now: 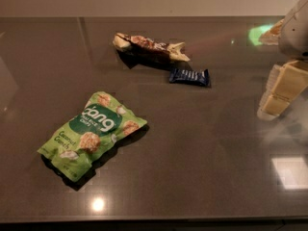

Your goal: Move brown chip bag near green rice chip bag

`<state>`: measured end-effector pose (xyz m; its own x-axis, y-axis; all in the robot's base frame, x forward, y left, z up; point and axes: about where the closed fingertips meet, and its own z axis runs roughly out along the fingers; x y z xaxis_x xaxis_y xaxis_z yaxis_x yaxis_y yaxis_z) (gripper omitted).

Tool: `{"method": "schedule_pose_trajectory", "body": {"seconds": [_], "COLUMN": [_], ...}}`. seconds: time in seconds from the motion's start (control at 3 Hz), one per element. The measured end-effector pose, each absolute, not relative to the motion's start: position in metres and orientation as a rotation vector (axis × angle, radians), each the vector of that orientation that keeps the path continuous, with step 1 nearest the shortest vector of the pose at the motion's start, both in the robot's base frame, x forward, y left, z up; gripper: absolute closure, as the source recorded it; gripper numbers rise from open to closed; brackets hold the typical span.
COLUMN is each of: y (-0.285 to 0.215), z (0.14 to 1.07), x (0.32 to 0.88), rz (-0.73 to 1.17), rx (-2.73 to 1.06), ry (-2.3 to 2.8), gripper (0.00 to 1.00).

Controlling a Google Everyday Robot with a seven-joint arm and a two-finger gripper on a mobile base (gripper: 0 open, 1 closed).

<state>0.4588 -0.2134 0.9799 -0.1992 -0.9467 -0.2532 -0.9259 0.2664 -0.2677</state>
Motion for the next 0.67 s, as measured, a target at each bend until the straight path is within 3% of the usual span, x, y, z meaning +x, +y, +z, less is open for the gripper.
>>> {"method": "schedule_pose_trajectory", "body": {"seconds": [0.67], "y": [-0.186], "z": [0.977], "x": [0.552], "rz": [-0.003], "rx": [-1.655], "ry": [1.997], "gripper": [0.00]}}
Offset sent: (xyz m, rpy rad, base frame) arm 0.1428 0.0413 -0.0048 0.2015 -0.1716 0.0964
